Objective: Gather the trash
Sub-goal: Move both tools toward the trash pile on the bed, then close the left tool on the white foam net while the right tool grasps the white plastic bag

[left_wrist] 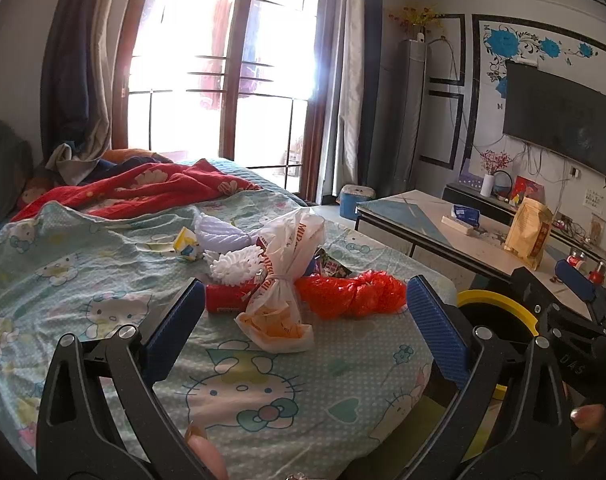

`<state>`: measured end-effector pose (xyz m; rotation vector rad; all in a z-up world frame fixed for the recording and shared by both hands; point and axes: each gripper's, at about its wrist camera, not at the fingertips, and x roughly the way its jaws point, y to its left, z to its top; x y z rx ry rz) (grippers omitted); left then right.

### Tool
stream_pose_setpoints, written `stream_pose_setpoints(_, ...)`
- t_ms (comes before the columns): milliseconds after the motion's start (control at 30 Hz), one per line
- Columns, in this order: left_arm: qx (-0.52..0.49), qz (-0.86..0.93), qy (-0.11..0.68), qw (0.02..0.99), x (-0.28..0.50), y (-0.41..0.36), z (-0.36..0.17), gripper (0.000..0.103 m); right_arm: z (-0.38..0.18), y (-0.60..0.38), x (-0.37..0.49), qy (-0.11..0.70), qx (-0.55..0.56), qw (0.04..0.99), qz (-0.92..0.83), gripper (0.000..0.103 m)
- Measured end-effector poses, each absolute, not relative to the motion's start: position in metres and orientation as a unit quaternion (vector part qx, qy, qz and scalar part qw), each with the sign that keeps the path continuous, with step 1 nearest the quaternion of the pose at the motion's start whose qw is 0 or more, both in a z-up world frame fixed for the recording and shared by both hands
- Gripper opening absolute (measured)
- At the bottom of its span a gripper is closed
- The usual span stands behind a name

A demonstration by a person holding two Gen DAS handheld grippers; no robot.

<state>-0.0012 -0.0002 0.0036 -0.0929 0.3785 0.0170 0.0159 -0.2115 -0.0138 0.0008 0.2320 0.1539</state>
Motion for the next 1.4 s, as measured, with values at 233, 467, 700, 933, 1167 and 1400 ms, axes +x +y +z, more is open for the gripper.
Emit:
stream_pose_setpoints(233,-0.046,0.008,0.188,0.981,-0.001,0.0,0.004,0.092,-0.014,-0.212,0.016,0.116,0.001,0.99,0.076,0.097)
stream_pose_setpoints(467,-0.045,0.009,0.188,0.981,-0.001,-0.001,0.003,0.092,-0.015,-0.212,0.016,0.117,0.001,0.99,0.076,0.097)
stream_pose_setpoints(700,-0.046,0.009,0.187,0.981,-0.002,-0.001,0.003,0.092,-0.015,-0.212,0.017,0.118,0.003,0.99,0.079,0.097)
stream_pose_setpoints(933,-0.051,0.015,0.194,0.98,0.0,0.004,0.001,0.092,-0.017,-0.21,0.021,0.124,0.003,0.988,0.089,0.097)
stream_pose_setpoints(1167,-0.072,0.043,0.203,0.976,0.009,0.03,0.002,0.092,-0.013,-0.193,0.036,0.147,0.012,0.982,0.122,0.097)
stream_pose_setpoints(1400,-0.097,0.081,0.209,0.97,0.019,0.066,0.004,0.092,-0.007,-0.163,0.058,0.168,0.008,0.972,0.165,0.097)
